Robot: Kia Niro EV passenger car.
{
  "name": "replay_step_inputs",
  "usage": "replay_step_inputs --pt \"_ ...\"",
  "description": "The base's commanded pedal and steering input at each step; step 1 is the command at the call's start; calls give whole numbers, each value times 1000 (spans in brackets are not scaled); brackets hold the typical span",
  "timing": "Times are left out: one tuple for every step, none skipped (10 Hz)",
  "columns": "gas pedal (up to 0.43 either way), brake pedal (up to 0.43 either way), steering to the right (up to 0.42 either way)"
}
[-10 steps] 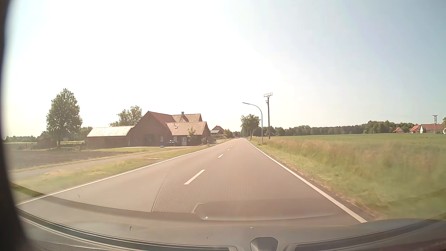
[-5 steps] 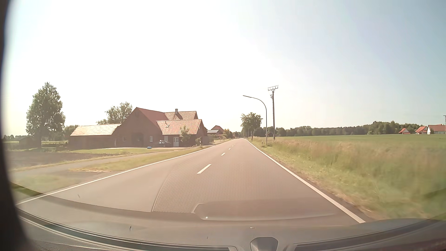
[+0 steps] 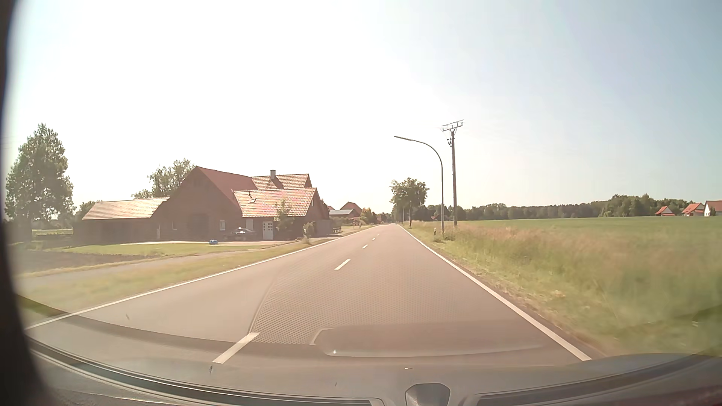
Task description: Follow the waypoints while adhering to traffic rules and regulations
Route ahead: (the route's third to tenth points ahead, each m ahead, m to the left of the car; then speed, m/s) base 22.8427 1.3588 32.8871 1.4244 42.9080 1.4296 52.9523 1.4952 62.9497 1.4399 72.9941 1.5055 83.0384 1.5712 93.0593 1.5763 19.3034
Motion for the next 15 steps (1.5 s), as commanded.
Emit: replay_step_inputs --pt "260 6 3" --pt "260 6 3" --pt "260 6 3" --pt "260 6 2" --pt "260 6 3" --pt "260 6 3" --pt "260 6 3" --pt "260 6 3" --pt "248 6 3" --pt "248 6 3" --pt "240 6 3" --pt "240 6 3" --pt "240 6 3" --pt "240 6 3" --pt "240 6 3"
